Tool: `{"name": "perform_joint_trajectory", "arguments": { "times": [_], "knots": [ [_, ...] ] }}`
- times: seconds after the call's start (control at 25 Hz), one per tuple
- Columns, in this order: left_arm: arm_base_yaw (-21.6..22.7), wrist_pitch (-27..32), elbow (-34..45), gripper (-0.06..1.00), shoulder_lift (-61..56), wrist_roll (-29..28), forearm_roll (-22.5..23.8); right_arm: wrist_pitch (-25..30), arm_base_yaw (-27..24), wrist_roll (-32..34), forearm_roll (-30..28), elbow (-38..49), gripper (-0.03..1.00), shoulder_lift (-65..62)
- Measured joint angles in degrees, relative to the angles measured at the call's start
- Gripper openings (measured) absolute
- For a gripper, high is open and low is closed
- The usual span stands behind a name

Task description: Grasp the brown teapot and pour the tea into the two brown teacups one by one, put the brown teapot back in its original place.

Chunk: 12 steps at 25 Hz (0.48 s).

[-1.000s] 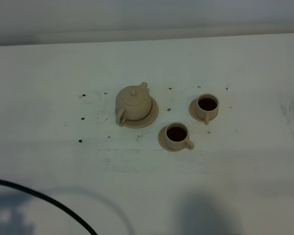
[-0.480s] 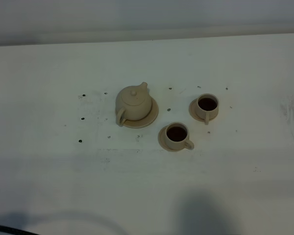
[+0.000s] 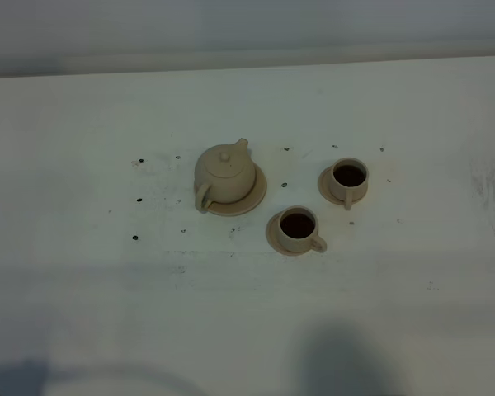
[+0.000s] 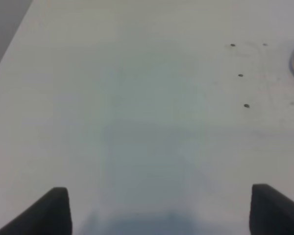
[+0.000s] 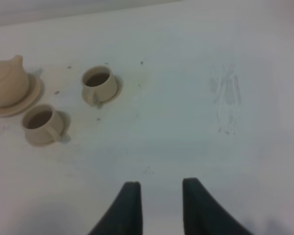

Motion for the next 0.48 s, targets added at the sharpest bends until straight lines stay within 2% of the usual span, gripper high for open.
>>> {"name": "perform_joint_trajectory", "arguments": {
  "times": [0.16,0.48],
  "knots": [
    [-1.8,0.0,0.0,0.72,0.0,0.0,0.0,0.0,0.0,0.0,0.0,0.0,0.23,0.0],
    [-1.8,0.0,0.0,0.72,0.0,0.0,0.0,0.0,0.0,0.0,0.0,0.0,0.23,0.0]
  ]
}}
